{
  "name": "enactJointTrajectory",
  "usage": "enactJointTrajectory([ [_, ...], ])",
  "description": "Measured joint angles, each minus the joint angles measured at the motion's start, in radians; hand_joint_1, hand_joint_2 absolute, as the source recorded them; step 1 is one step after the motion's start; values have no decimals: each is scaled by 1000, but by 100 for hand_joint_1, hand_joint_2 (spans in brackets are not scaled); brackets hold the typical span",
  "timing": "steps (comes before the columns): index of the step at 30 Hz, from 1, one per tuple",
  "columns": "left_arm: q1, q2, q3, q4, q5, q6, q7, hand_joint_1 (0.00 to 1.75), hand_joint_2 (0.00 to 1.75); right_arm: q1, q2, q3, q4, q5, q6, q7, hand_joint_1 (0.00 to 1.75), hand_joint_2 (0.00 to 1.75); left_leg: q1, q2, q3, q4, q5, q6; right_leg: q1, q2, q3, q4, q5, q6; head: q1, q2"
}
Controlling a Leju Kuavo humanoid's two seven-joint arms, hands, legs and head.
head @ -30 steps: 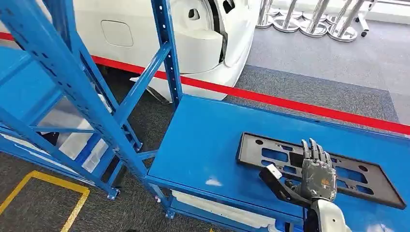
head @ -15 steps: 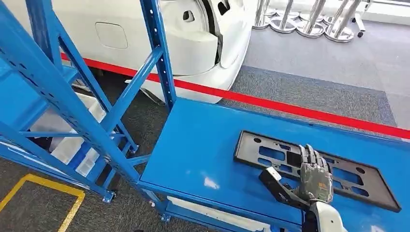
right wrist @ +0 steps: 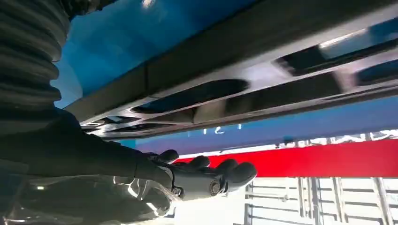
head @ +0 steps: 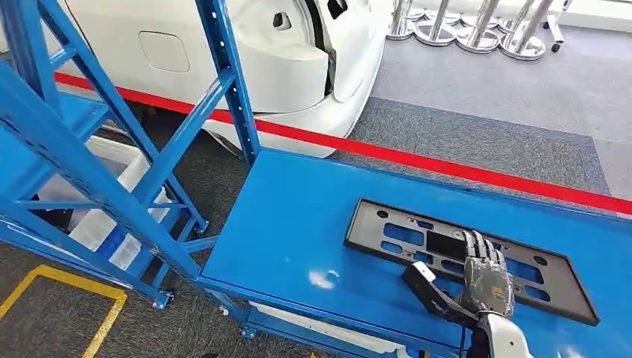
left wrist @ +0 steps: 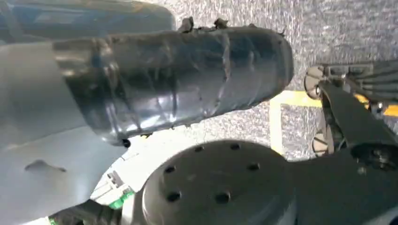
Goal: Take the parts from the cabinet and place them on the table.
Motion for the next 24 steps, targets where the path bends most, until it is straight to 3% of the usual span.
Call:
enactJointTrajectory([
  [1, 0, 3, 0, 0, 1, 0, 1, 0, 0, -2, -2, -2, 2, -1, -2, 0, 0, 175, -1, 3, -11, 29, -21, -1, 0, -1, 4, -4, 1, -3, -2, 0],
  [3, 0, 13, 1, 0, 5, 0, 9, 0, 0, -4, -12, -13, 6, -5, -4, 0, 2, 175, -2, 3, -87, 182, -100, -1, 3, -3, 5, -6, 2, -10, -4, 0],
  [4, 2, 18, 1, 0, 8, 0, 13, 0, 0, -3, -19, -19, 8, -11, -4, 3, 105, 175, -2, 3, -129, 266, -130, -1, 4, -4, 5, -6, 0, -12, -4, 0],
  [5, 4, 20, 1, 0, 9, -1, 16, 0, 0, -2, -23, -23, 10, -13, -3, 4, 171, 175, -2, 3, -158, 318, -140, 0, 5, -4, 6, -6, -1, -13, -4, 0],
  [6, 5, 22, 1, 0, 9, -1, 20, 0, 0, 0, -30, -27, 12, -16, -4, 5, 175, 175, -2, 3, -165, 323, -126, 1, 6, -3, 7, -6, -1, -13, -4, 0],
  [7, 5, 24, 2, 0, 10, -1, 23, 0, 0, 2, -39, -35, 14, -22, -4, 6, 175, 175, -2, 3, -147, 278, -87, 4, 7, -2, 9, -6, -2, -14, -5, 0],
  [9, 3, 25, 2, 0, 11, -1, 24, 0, 0, 6, -51, -53, 19, -22, -4, 7, 175, 175, -4, 3, -71, 114, 3, 15, 7, -1, 15, -5, -6, -10, -5, 0],
  [10, 3, 25, 3, 0, 12, 0, 26, 0, 0, 7, -56, -59, 21, -22, -4, 7, 175, 175, -6, 2, -39, 45, 29, 23, 6, 0, 16, -5, -7, -7, -4, 0],
  [11, 2, 25, 3, 0, 12, 0, 26, 0, 0, 7, -62, -65, 24, -22, -4, 7, 175, 175, -10, 2, -21, 4, 22, 25, 15, 2, 13, 5, -13, 2, -4, 0],
  [13, 0, 25, 3, 0, 12, 2, 22, 0, 0, 13, -74, -74, 28, -28, -5, 2, 175, 175, -12, 3, -28, 8, 21, 27, 10, 3, 12, -2, -11, 14, -3, 0],
  [15, 2, 25, 3, 0, 12, 5, 19, 0, 0, 19, -86, -87, 32, -38, -7, 0, 175, 175, -9, 4, -24, -2, 29, 40, 8, 1, 16, -8, -10, 28, -3, 0],
  [16, 2, 25, 3, 0, 12, 7, 18, 0, 0, 22, -91, -95, 34, -45, -8, -4, 175, 175, -6, 4, -22, -5, 33, 46, 7, -1, 11, 8, -24, 31, -2, 0],
  [17, 1, 22, 3, 0, 12, 8, 18, 0, 0, 22, -98, -103, 35, -53, -10, -9, 175, 175, -6, 4, -24, -5, 34, 50, 8, -1, -17, 68, -63, 33, -1, 0],
  [19, 0, 8, 3, 0, 12, 12, 18, 0, 0, 29, -108, -114, 39, -67, -10, -14, 175, 175, -9, 4, -25, -5, 33, 53, 8, -1, -100, 242, -143, 37, -1, 0],
  [20, 1, 2, 3, 0, 12, 13, 18, 0, 0, 34, -109, -119, 40, -68, -10, -15, 175, 175, -11, 4, -25, -5, 32, 54, 7, -1, -135, 313, -164, 38, -1, 0],
  [21, 2, -3, 3, 0, 12, 13, 18, 0, 0, 37, -111, -123, 43, -71, -10, -15, 175, 175, -12, 4, -24, -4, 32, 55, 8, -1, -148, 331, -157, 37, -2, 0],
  [22, 3, -8, 3, 0, 12, 13, 18, 0, 0, 39, -114, -127, 43, -75, -10, -15, 175, 175, -13, 3, -22, -4, 31, 55, 8, -1, -134, 296, -126, 34, -2, 0],
  [24, 1, -13, 3, 0, 12, 13, 18, 0, 0, 40, -118, -133, 43, -80, -10, -16, 175, 175, -16, 2, -17, -4, 29, 54, 8, -1, -59, 135, -38, 24, -2, 0],
])
